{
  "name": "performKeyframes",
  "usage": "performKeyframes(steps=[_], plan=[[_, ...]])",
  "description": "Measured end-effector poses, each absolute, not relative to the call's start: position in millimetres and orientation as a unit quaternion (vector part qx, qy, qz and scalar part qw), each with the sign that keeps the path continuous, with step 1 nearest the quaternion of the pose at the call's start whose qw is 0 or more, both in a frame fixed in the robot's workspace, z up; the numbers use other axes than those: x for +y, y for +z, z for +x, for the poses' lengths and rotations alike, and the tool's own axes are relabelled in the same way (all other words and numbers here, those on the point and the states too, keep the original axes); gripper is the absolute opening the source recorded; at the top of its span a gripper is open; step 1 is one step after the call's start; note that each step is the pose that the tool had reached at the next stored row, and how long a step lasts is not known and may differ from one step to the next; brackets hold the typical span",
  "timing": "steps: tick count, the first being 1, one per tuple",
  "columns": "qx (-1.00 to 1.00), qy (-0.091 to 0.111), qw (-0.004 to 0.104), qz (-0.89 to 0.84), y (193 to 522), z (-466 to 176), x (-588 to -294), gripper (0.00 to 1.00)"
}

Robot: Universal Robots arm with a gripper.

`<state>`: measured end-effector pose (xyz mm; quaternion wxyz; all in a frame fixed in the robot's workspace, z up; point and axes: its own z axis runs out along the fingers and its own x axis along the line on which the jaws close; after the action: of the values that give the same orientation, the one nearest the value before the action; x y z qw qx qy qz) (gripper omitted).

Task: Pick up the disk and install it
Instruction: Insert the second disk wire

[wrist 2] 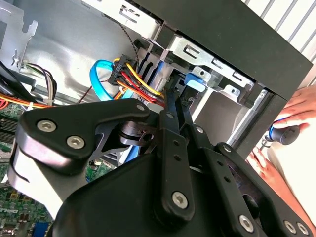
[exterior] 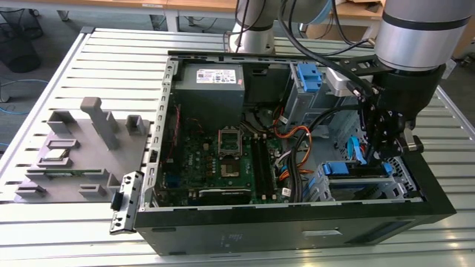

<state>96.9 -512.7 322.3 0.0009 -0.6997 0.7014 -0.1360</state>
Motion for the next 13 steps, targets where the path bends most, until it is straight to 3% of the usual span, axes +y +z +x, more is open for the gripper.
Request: performKeyframes(steps=[12, 13], plan=[[0.701, -0.136, 0.001, -0.700, 321.7, 97.0, -512.7, 0.18], [0.701, -0.136, 0.001, -0.700, 321.9, 97.0, -512.7, 0.24]])
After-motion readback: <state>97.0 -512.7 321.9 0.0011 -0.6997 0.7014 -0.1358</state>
